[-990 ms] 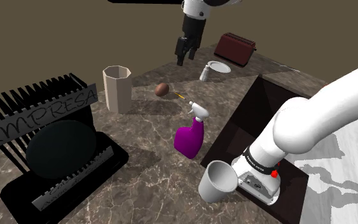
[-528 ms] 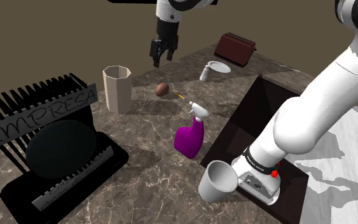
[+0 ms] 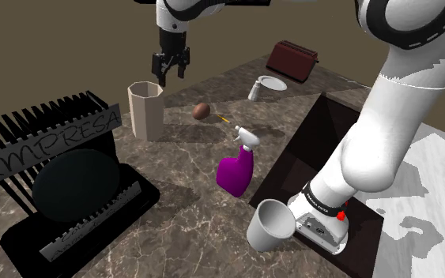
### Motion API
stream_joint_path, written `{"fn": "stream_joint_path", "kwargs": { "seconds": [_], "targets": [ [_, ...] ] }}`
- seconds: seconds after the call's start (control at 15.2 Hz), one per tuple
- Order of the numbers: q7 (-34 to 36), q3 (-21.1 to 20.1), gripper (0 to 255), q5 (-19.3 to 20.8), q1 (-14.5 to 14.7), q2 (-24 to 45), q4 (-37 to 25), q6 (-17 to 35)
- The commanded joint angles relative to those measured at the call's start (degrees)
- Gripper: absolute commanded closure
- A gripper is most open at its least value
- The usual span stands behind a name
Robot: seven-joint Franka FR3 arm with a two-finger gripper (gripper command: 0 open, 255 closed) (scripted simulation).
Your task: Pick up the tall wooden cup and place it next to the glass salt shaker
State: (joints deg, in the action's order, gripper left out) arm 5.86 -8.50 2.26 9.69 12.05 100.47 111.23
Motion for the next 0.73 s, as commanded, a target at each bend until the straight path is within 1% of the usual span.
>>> {"fn": "stream_joint_path", "kwargs": {
  "seconds": [0.0, 0.13, 0.66],
  "targets": [
    [0.9, -0.3, 0, 0.7, 0.8, 4.6, -5.1, -0.5],
    [1.7, -0.5, 0, 1.5, 1.7, 9.3, -10.7, -1.4],
    [1.9, -0.3, 0, 1.8, 1.7, 10.7, -6.8, 3.8]
  ]
}}
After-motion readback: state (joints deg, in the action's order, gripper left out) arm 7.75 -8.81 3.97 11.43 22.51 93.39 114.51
